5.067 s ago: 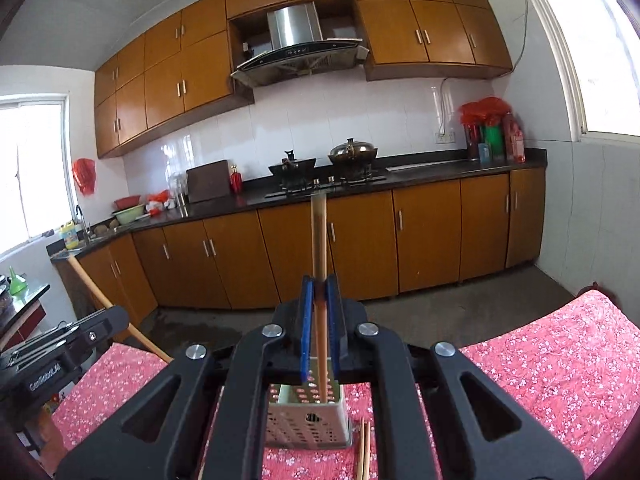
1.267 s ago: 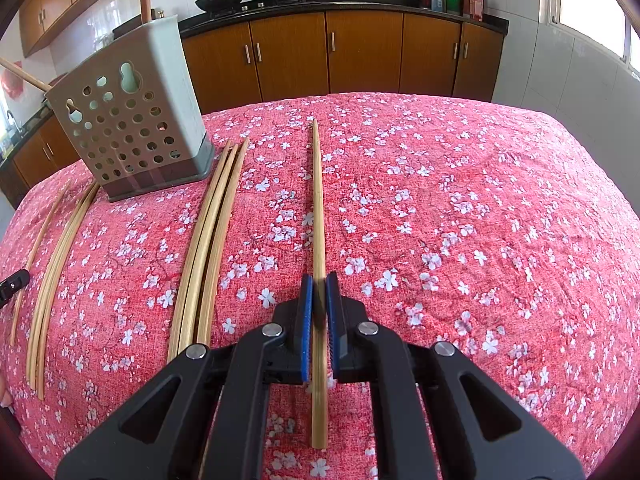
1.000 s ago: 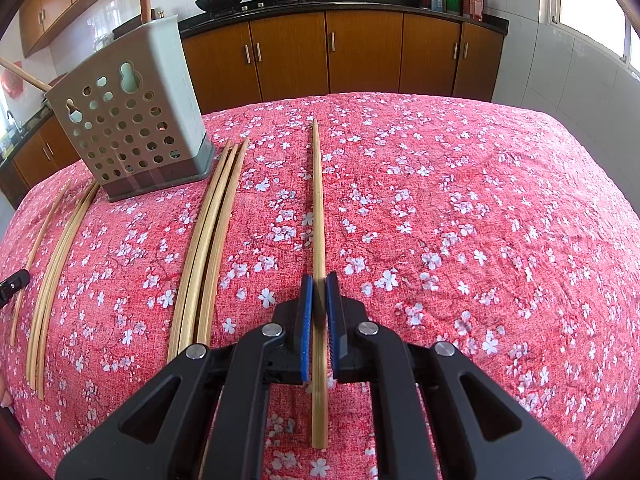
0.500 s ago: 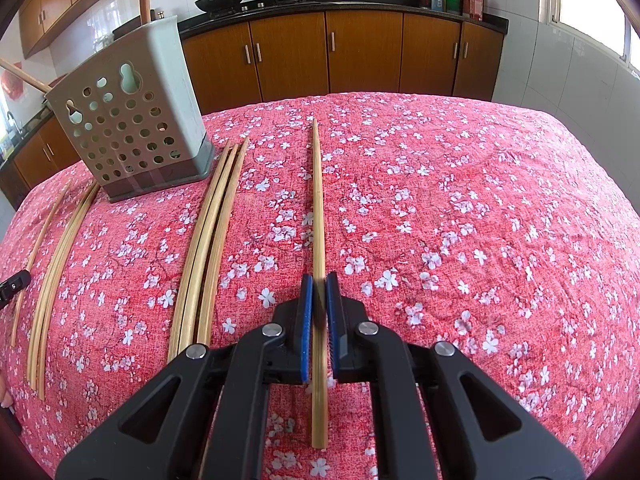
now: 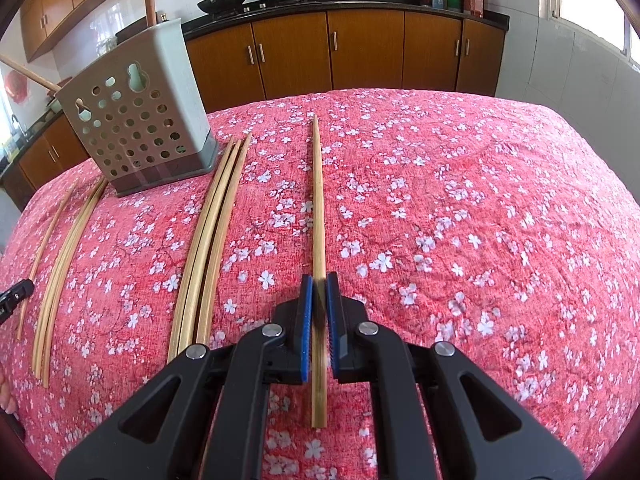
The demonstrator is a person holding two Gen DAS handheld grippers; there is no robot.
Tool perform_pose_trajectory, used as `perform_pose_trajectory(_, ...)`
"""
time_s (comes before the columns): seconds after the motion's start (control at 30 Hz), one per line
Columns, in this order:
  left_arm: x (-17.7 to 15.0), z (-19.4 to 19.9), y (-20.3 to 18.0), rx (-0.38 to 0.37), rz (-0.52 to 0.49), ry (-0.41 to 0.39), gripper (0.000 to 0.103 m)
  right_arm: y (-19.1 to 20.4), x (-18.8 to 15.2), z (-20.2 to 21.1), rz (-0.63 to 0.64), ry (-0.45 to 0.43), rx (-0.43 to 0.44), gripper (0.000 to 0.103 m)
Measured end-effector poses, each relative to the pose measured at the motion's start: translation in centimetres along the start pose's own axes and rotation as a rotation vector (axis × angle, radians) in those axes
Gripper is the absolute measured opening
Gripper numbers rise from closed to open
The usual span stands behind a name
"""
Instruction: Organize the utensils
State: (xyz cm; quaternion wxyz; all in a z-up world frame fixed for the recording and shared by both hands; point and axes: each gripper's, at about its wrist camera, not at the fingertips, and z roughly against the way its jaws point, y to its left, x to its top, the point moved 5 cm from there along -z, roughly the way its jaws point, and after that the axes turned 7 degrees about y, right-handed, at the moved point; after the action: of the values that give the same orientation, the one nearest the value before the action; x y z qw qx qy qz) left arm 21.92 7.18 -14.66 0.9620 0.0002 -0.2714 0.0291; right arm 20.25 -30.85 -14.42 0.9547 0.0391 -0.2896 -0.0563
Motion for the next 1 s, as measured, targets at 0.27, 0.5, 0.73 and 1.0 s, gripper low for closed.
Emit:
perform_pose_trajectory(0.27, 2.4, 5.4, -0.4, -0.008, -0.011, -0.153, 0.008, 0.0, 2.5, 6.2, 0.021, -0.182, -0.015, 0.008)
perform_pose_trajectory(0.5, 6.0, 12.4, -0.9, -0.044, 0.003, -0.334, 0.008, 0.3, 5.7, 12.2, 0.015, -0.357, 0.005, 0.008)
perform_pose_trajectory(0.73, 7.4, 15.0, -1.1, -0.062, -0.008, -0.368, 0.008, 1.1, 7.9, 14.4, 0.016, -0.415, 0.047, 0.008)
perform_pose_trajectory(1.0, 9.0, 21.6, -4.1, -0.176, -0.084, -0.467, 0.008, 3.5, 11.4, 21.8, 0.035, -0.544, 0.258, 0.008)
